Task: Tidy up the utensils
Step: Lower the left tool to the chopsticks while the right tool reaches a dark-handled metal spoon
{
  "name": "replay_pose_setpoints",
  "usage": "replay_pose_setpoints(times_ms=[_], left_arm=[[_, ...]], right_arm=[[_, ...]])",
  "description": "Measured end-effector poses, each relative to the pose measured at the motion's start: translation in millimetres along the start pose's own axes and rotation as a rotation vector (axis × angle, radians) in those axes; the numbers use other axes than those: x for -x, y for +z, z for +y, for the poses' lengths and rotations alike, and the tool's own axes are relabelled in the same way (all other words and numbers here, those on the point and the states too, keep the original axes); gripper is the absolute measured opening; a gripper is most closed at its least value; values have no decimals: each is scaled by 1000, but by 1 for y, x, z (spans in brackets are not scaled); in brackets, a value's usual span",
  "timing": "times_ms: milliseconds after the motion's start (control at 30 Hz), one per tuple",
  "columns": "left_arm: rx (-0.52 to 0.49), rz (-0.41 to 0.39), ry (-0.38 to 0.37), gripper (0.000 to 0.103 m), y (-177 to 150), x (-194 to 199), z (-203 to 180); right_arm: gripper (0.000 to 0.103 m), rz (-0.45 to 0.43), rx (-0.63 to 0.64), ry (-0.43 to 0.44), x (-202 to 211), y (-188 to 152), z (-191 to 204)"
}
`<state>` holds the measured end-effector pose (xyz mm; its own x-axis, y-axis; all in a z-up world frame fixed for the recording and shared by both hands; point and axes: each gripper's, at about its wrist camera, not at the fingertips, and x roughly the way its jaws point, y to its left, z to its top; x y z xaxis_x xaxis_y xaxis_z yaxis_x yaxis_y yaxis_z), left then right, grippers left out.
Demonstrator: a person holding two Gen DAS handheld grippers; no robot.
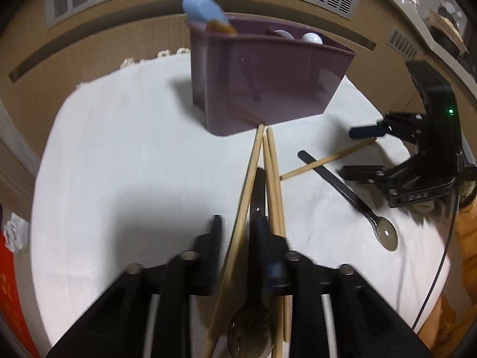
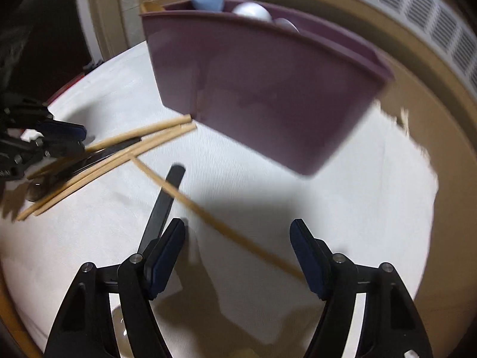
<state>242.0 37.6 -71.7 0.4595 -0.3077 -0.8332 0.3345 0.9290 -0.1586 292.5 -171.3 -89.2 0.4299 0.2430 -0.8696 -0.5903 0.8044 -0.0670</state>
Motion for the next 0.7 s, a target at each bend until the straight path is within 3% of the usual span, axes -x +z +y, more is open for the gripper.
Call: replay_pose_setpoints(times_ms=[133,233,367,533,633,700], left_arm=[[27,-2,-23,45,-4,-3,5],[37,1,-26,46,-3,-5,4],[50,-4,-20,50,-2,-1,4],[61,-41,-8,64,-5,14,6],[60,-53,1,74,-8,18,4],[51,-51,9,75,-9,16,2]], right_arm=[[67,48,-87,125,13,-16,4],[46,67,-72,224,21,-22,20],[44,27,32,145,28,-21,43],[44,10,151,98,38,-30,64],[44,27,197,41,37,-40,60],[44,26,190,29,36,-43,54]])
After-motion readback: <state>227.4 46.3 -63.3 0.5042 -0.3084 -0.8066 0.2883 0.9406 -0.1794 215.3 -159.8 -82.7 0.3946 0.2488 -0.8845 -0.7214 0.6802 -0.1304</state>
